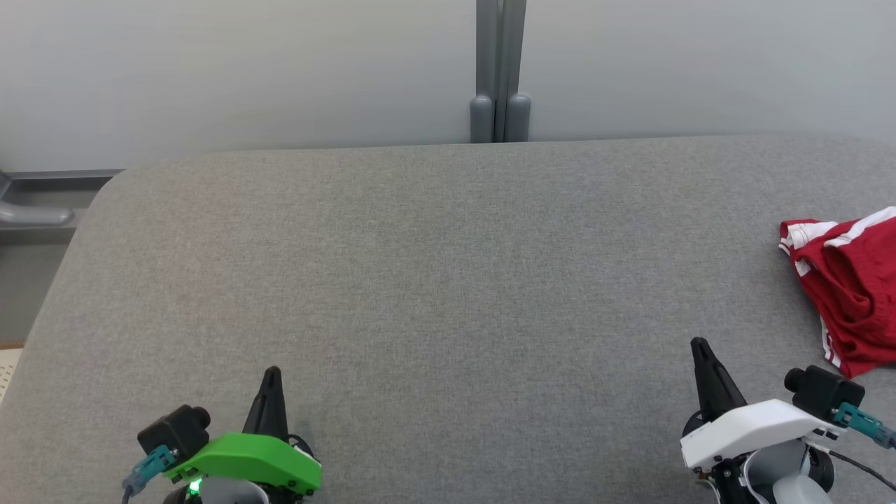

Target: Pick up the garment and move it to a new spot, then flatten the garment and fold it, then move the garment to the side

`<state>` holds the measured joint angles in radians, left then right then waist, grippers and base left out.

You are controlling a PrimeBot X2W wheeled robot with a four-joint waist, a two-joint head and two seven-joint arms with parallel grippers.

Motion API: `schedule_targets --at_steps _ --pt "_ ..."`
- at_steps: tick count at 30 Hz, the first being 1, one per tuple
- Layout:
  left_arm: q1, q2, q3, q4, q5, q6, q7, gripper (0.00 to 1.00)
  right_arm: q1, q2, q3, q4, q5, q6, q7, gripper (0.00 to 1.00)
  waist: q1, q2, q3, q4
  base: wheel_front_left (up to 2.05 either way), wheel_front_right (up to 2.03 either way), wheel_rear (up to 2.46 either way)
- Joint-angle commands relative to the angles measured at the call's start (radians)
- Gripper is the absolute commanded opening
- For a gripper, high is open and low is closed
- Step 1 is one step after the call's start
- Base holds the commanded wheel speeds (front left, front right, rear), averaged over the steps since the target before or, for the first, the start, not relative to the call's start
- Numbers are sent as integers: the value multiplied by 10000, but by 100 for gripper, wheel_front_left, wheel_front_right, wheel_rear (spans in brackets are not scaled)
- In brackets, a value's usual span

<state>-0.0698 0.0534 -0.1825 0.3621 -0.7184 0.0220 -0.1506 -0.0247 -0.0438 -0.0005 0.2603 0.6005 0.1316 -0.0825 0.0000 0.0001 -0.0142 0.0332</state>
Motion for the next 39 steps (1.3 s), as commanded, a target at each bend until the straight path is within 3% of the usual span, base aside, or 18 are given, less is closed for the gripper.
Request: schedule_targets --at_steps 1,39 --pt "-221 11 174 -189 -383 -91 73 0 -266 -30 -77 -159 416 -3 70 0 0 -1 2 -5 0 0 0" --pt "-363 -7 1537 -681 -4516 -798 1322 0 -586 -58 -598 -182 5096 -8 991 0 0 -1 66 -126 0 0 0"
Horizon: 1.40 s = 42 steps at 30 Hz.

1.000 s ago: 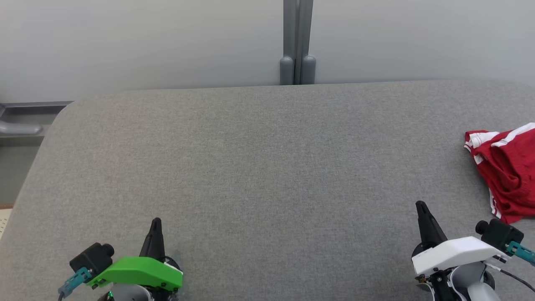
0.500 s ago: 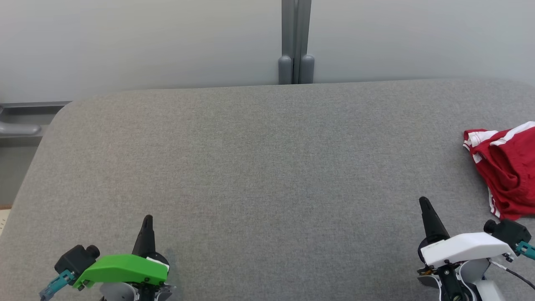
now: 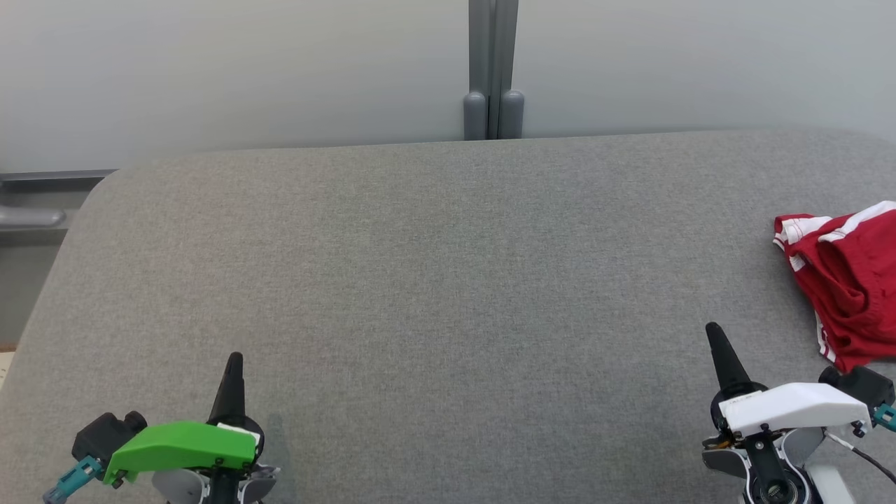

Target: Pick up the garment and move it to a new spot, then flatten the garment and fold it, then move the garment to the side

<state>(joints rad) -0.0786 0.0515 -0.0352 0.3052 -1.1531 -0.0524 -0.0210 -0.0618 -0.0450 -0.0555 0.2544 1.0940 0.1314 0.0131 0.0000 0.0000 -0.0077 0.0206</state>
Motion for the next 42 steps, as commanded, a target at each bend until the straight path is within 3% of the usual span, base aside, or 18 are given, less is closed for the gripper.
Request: schedule_targets --at_steps 1,42 --pt "-280 13 101 -121 -267 -73 55 0 -215 -46 -60 -122 273 -6 52 0 0 0 2 -4 0 0 0" --pt "-354 -1 1133 -482 -3359 -605 1003 0 -448 -65 -448 -129 3771 -8 747 0 0 0 71 -135 0 0 0"
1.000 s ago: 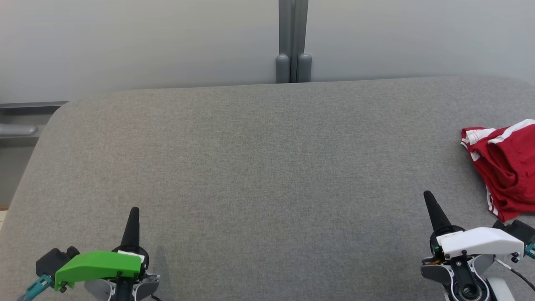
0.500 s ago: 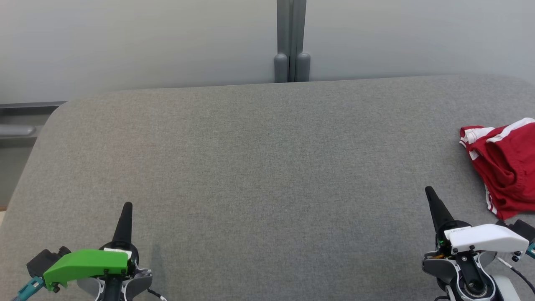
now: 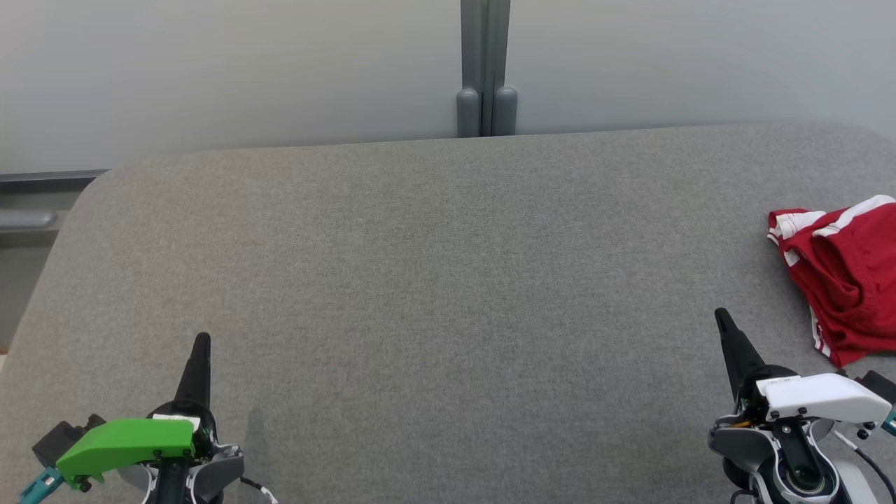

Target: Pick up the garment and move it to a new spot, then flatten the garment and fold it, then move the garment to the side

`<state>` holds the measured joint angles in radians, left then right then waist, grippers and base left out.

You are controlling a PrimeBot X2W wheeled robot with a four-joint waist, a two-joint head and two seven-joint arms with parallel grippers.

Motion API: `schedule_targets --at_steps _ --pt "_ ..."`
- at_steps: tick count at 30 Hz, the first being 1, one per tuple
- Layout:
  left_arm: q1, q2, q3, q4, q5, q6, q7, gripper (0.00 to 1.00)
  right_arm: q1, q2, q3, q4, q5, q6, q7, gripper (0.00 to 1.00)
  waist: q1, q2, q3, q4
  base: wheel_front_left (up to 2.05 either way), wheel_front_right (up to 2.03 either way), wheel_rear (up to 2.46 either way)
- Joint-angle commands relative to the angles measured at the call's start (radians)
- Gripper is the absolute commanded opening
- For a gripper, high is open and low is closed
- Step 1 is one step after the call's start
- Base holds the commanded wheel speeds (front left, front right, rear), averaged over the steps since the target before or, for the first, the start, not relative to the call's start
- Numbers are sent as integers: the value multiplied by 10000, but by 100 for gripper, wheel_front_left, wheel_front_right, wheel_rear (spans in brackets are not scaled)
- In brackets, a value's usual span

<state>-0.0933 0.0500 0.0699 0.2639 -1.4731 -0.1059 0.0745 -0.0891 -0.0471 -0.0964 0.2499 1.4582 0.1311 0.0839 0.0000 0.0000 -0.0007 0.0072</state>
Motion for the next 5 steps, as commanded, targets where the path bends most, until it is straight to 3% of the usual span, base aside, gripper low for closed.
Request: schedule_targets --at_steps 1,5 --pt "-208 14 102 -78 -201 -81 67 0 -179 -44 -47 -83 196 -5 46 0 0 0 2 -4 0 0 0" --pt "-217 14 177 -105 -461 -119 137 0 -188 -46 -74 -78 484 -5 125 0 0 0 9 -17 0 0 0"
